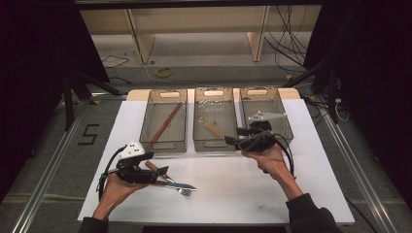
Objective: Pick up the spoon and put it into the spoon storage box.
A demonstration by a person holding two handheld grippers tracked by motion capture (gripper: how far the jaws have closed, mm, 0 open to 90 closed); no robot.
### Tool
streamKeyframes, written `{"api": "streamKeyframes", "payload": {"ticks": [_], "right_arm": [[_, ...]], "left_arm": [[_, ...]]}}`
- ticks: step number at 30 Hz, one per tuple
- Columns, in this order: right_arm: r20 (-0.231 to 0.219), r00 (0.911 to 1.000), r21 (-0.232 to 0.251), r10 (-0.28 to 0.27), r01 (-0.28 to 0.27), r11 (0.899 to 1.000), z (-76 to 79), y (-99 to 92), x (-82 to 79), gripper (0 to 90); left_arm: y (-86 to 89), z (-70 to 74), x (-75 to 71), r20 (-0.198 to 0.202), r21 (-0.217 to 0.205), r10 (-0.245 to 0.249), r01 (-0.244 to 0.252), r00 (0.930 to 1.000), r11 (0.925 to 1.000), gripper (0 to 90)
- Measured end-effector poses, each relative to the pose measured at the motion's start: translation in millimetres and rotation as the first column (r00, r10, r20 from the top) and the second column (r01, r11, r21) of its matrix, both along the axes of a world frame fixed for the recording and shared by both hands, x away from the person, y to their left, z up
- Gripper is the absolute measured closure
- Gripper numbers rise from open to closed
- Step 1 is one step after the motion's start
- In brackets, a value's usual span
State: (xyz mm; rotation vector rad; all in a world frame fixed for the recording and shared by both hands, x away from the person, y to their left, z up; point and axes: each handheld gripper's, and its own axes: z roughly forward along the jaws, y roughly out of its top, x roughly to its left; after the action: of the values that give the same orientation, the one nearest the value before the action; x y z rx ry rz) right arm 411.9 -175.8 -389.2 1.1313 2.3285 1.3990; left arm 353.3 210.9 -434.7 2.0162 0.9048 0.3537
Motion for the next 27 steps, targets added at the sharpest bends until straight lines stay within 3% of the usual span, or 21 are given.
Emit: {"api": "streamKeyframes", "payload": {"ticks": [3,7,11,13,22,27], "right_arm": [[0.002,0.9999,0.026,0.011,-0.011,1.000,-9.1,-9.3,-12.9,37.1],[0.015,0.9997,0.031,0.021,-0.022,0.999,-19.4,-17.7,-25.9,37.1],[0.006,0.9996,0.022,0.027,-0.027,0.999,-27.8,-23.3,-35.3,36.7],[0.010,0.9997,0.006,0.022,-0.022,1.000,-29.9,-25.5,-38.8,36.5],[0.017,0.9996,0.037,0.022,-0.023,0.999,-37.2,-37.8,-53.7,35.7],[0.016,0.9997,0.045,0.019,-0.019,0.999,-40.2,-42.2,-57.8,34.8]], "left_arm": [[0.3,-1.6,3.9,-0.028,0.022,-0.006,0.007,0.9996,0.9997,19.6],[1.0,-4.1,8.5,-0.040,0.053,-0.022,0.024,0.9990,0.9983,20.0],[1.9,-3.2,15.4,-0.071,0.058,-0.037,0.041,0.9968,0.9974,20.1],[1.1,-1.6,18.2,-0.067,0.072,-0.037,0.042,0.9971,0.9965,20.1],[3.6,-1.6,20.6,-0.071,0.094,-0.049,0.056,0.9962,0.9940,19.9],[5.5,-2.4,22.9,-0.099,0.149,-0.044,0.058,0.9941,0.9871,19.9]]}}
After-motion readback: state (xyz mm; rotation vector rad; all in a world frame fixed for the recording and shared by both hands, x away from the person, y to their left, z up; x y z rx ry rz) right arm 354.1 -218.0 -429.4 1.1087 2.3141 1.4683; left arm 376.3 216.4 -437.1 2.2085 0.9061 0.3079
